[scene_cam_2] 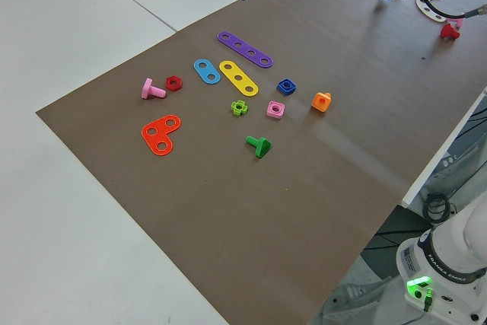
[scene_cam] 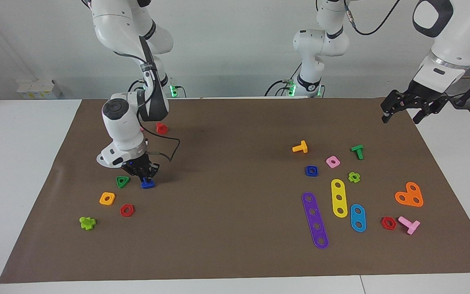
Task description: Unscrew and place screws in storage area
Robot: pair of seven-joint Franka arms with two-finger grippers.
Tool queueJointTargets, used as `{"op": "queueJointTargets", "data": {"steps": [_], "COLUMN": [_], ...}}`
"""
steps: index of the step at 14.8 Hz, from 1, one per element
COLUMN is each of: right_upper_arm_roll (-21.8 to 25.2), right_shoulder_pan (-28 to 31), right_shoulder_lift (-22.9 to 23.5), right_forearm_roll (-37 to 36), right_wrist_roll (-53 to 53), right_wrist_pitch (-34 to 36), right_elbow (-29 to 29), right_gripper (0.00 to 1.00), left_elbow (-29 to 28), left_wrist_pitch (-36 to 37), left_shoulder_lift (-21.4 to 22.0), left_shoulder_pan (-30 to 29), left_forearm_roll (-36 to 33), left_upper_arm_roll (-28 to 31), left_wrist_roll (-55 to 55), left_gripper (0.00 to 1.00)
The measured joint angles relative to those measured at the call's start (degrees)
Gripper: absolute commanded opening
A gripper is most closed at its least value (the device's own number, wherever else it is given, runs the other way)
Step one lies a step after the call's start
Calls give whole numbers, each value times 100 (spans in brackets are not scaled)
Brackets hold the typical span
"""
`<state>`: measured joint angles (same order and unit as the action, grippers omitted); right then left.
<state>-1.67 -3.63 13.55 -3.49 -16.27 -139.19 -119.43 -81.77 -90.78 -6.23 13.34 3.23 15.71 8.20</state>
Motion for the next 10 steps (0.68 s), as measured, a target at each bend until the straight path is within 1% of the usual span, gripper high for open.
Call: {"op": "queueJointTargets", "data": {"steps": [3,5,6,7,9,10], "right_upper_arm_roll": [0,6,17,26,37,41], "right_shoulder_pan": [1,4,12,32,87,114], "right_shoulder_lift": [-4,-46,-100,-180,-418,-568], "right_forearm_roll": [4,5,6,6,6,6], "right_wrist_roll": [0,-1,-1,-1,-1,-1], "right_wrist_pitch": [-33,-25,56,245,776,1031], "right_elbow": [38,168,283,435,807,967], "right_gripper": [99,99,99,100,100,100], "left_elbow": [-1,12,16,18,18,6], "left_wrist_pitch": [11,67,133,160,161,166], "left_shoulder_lift": [0,7,18,29,42,46], "left_shoulder_pan": [0,-30,-169,-415,-864,-960], "left_forearm_roll": [0,0,0,0,-1,-1], "left_upper_arm_roll": [1,-60,-241,-559,-1180,-1317], "left_wrist_roll": [-160,-372,-442,-477,-597,-650], "left_gripper": [100,100,100,100,100,100]}}
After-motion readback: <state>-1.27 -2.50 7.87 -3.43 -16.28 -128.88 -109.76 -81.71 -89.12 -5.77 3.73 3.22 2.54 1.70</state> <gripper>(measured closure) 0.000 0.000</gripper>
